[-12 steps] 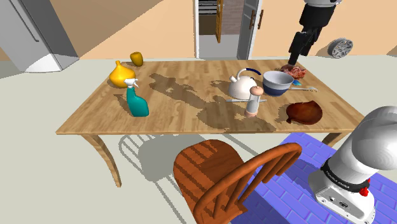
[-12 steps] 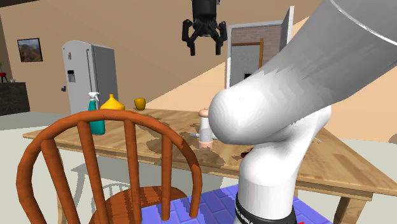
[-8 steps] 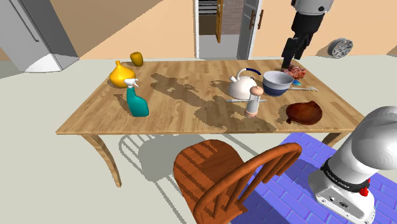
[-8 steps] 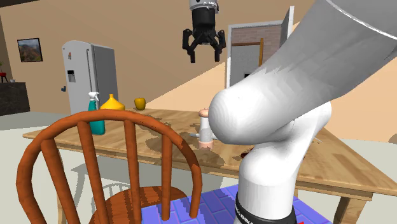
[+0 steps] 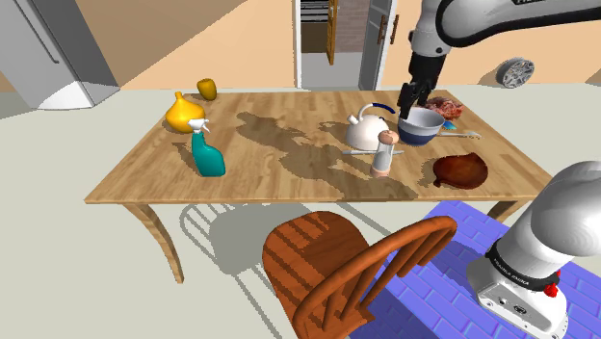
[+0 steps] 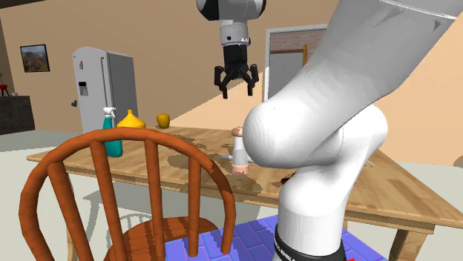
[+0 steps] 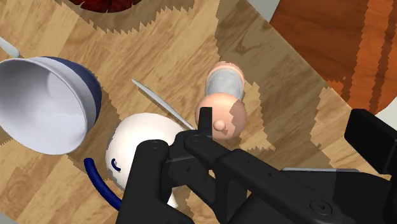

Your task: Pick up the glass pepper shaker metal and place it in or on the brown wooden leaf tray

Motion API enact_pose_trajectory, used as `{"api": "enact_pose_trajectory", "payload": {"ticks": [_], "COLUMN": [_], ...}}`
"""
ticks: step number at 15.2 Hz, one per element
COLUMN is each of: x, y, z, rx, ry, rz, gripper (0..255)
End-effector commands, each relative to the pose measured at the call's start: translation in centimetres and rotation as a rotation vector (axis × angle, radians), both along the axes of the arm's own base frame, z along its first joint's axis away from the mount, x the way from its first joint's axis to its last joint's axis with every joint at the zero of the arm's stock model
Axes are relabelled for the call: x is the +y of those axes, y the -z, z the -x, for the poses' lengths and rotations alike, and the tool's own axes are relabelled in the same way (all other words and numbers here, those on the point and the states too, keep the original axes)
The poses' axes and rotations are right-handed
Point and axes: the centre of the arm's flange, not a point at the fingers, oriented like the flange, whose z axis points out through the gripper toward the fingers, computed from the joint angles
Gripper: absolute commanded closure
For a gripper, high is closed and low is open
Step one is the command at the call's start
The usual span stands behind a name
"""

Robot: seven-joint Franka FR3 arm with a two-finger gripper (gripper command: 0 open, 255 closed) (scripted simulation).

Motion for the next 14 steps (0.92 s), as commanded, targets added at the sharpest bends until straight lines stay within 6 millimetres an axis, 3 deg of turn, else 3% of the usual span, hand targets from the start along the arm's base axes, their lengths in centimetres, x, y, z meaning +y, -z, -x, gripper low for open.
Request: {"api": "enact_pose_trajectory", "payload": {"ticks": [1,10,14], "x": [-0.5,-3.1,-3.4], "y": [1.8,10.2,12.3], "z": [-1.6,-9.1,-9.2], "rx": [0.0,0.007,0.007], "ry": [0.0,0.001,0.001], "rz": [0.005,0.026,0.026], "gripper": [0,0,0]}}
